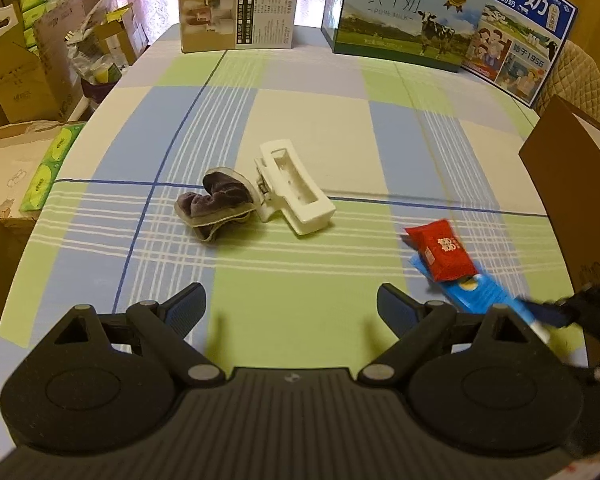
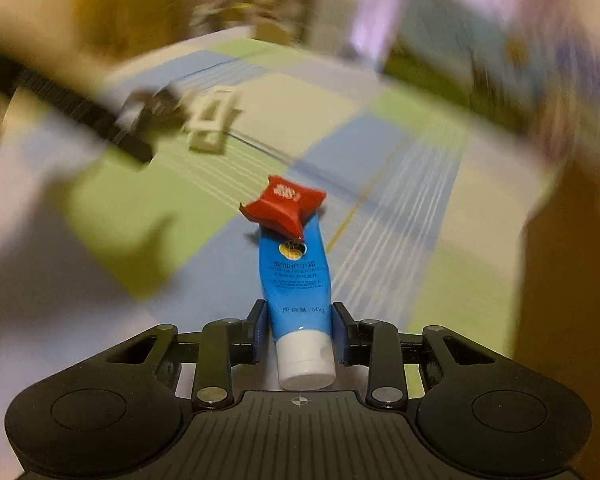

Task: Organize objects
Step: 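Lift the blue tube with the right tool while the left tool grasps the red packet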

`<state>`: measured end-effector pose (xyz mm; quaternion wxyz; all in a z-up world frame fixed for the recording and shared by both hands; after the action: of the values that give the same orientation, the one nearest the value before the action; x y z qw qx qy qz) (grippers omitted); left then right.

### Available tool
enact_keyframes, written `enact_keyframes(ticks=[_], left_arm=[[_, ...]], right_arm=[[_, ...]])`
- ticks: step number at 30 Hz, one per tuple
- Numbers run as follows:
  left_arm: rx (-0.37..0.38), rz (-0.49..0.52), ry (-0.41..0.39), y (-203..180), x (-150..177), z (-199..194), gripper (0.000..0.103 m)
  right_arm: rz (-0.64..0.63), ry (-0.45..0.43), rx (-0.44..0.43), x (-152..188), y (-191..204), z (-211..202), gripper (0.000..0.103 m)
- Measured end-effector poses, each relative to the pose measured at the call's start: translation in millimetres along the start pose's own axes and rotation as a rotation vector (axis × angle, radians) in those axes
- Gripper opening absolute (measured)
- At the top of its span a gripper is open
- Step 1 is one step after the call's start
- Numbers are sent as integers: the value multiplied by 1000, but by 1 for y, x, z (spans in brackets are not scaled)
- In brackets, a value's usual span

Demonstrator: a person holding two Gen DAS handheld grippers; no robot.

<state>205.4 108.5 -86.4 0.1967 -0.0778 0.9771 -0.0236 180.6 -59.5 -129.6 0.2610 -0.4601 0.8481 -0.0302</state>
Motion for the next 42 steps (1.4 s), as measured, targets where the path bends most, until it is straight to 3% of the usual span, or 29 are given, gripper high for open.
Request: enact_keyframes(ticks=[3, 7, 8, 9, 12, 13, 21, 24, 28, 31, 33, 37, 42], left_arm=[[-5, -33, -14, 8, -2, -4, 91], [-4, -74, -16, 17, -3, -5, 90], [1, -75, -11, 17, -3, -5, 90], [7, -73, -7, 17, -3, -4, 90], [28, -59, 2, 10, -2, -2, 90], [31, -48, 2, 7, -1, -2, 90], [42, 20, 25, -27, 2, 12, 90], [53, 60, 31, -48, -3, 17, 90], [4, 154, 7, -77, -11, 28, 86], [-52, 185, 18, -85, -12, 42, 75], [-44, 165, 27, -83, -13, 48, 64], [-46, 163, 23, -82, -15, 51, 56], [-26, 165, 33, -81, -12, 52, 28]], right_arm=[[-155, -91, 81, 3, 19, -18, 29], [-277, -48, 353, 11, 22, -12, 29], [-265, -45, 378, 12, 16, -13, 29], [-211, -35, 348, 13, 8, -14, 29], [103, 48, 102, 13, -25, -10, 29], [174, 71, 55, 15, -32, -7, 29], [452, 120, -132, 17, -65, 7, 33], [493, 107, -157, 16, -72, 9, 41], [508, 97, -175, 16, -78, 10, 43], [531, 91, -193, 17, -83, 12, 44], [545, 89, -197, 16, -86, 13, 44], [543, 83, -195, 13, -88, 16, 45], [522, 75, -185, 12, -87, 18, 45]])
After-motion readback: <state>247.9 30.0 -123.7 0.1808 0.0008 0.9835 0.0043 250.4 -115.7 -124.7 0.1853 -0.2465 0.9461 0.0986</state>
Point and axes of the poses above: each gripper's, at about its wrist camera, not at the fingertips, and z roughly the way its jaws point, y to its left, x to its underside, the point moved 4 cm from there along z, roughly the way its jaws point, and after that the axes turned 13 degrees about y, right-handed, at the moved point
